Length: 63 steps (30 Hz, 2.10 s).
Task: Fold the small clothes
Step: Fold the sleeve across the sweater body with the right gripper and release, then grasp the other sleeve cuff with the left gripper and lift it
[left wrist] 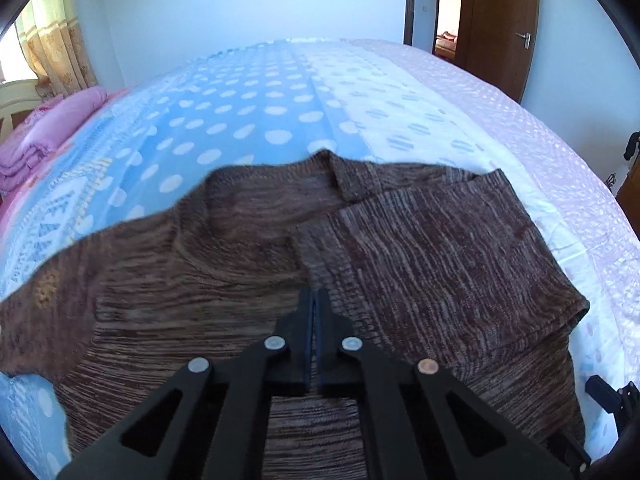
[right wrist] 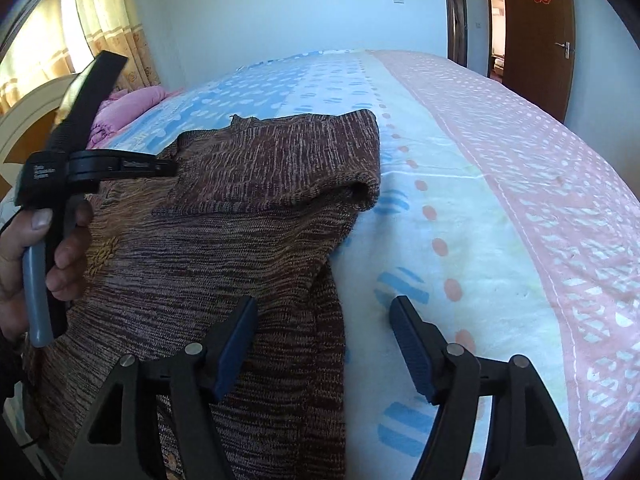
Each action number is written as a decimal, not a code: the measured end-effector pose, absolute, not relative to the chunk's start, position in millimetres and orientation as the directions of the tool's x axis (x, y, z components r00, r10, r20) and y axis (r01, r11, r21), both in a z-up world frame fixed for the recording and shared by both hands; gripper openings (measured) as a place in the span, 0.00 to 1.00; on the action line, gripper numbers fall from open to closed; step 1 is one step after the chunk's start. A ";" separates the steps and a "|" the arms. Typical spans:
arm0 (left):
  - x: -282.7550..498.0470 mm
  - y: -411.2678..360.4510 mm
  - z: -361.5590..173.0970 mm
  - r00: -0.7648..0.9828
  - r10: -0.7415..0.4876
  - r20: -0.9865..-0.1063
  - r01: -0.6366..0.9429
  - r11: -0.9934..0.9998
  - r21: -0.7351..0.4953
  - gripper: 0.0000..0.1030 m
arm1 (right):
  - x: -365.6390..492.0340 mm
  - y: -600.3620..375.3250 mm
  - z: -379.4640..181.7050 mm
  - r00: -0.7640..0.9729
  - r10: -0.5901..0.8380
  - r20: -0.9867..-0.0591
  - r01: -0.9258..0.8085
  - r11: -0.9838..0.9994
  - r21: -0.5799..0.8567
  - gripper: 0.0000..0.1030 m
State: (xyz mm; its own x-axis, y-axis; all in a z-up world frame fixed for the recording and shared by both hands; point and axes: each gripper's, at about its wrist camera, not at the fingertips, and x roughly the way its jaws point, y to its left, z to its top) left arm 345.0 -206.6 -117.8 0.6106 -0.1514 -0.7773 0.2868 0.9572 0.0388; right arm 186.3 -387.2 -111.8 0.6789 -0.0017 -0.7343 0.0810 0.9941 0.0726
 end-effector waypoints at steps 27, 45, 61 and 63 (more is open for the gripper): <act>348.0 -198.6 -106.7 0.625 -0.222 -0.749 0.322 0.947 -0.012 0.05 | 186.0 -374.7 -114.0 0.672 -0.044 -0.740 0.074 0.997 0.008 0.73; 346.6 -144.2 -116.3 0.656 -0.072 -0.751 0.207 0.975 0.087 0.55 | 262.1 -363.4 -60.4 0.703 0.022 -0.711 0.014 0.999 0.045 0.75; 331.4 100.2 -107.5 0.679 0.321 -0.660 -0.197 0.946 0.258 0.82 | 345.1 -237.6 -107.4 0.547 0.057 -0.835 -0.190 0.980 -0.058 0.71; 334.8 134.3 -110.3 0.655 0.370 -0.659 -0.267 0.929 0.256 0.82 | 342.3 -220.3 -114.6 0.585 0.025 -0.810 -0.194 0.975 -0.110 0.71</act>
State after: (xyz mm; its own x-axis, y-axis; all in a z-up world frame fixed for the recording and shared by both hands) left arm 334.8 134.3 -110.3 0.6548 0.3698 -0.6592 -0.2669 0.9291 0.2561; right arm 342.3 -220.3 -114.6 0.5855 0.0248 -0.8103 -0.1937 0.9749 -0.1100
